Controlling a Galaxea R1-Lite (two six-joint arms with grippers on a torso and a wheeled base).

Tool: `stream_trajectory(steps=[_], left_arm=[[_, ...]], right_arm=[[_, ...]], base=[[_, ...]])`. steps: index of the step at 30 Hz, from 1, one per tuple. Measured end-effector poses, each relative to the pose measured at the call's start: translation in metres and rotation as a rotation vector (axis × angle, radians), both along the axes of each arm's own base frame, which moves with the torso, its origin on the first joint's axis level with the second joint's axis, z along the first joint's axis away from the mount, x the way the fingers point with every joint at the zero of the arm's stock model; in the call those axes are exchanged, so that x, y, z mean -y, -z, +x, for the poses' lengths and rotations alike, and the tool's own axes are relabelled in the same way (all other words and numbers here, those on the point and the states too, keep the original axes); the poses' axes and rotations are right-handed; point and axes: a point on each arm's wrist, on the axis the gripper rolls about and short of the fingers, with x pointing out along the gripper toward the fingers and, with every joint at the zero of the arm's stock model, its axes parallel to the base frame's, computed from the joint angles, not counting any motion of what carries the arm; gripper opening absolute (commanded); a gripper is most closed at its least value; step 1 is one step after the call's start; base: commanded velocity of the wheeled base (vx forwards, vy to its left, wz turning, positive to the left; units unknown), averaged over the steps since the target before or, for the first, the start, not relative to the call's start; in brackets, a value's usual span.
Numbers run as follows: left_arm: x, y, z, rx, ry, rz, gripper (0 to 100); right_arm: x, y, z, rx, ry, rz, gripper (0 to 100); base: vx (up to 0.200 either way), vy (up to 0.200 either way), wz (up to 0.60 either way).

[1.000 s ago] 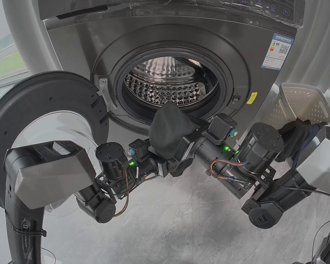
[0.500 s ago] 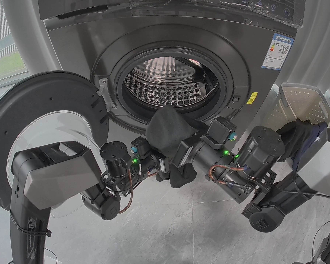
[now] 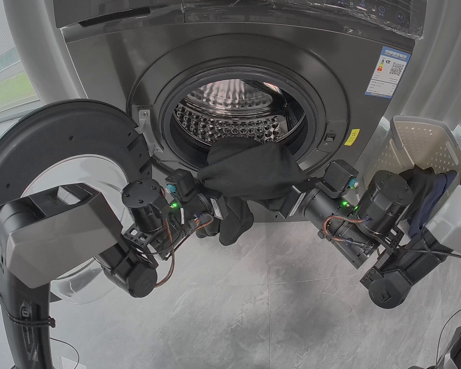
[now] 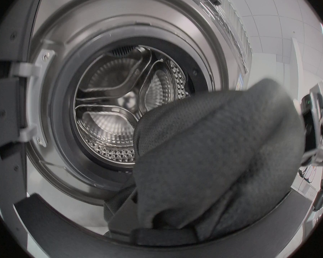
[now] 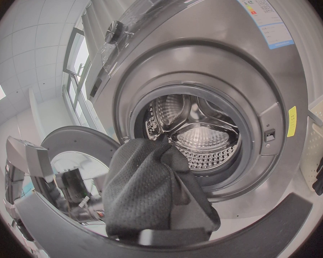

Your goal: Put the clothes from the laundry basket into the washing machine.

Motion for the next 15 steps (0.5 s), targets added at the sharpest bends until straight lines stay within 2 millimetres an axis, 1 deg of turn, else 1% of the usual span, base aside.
stream_trajectory(steps=[7,12,13,15], left_arm=[[-0.006,-0.021,-0.016,0.022,0.006,-0.015,0],[-0.009,-0.03,-0.027,0.025,0.016,-0.017,0],[-0.01,-0.031,-0.029,0.025,0.016,-0.017,0],[-0.01,-0.033,-0.031,0.026,0.019,-0.02,0]], right_arm=[[0.0,0.02,0.007,-0.049,0.013,-0.037,0],[-0.002,0.032,0.012,-0.072,0.015,-0.054,0],[-0.003,0.033,0.011,-0.073,0.013,-0.055,100],[-0.004,0.034,0.011,-0.074,0.01,-0.057,100]], base=[[0.0,0.0,0.0],[0.0,0.0,0.0],[0.0,0.0,0.0],[0.0,0.0,0.0]])
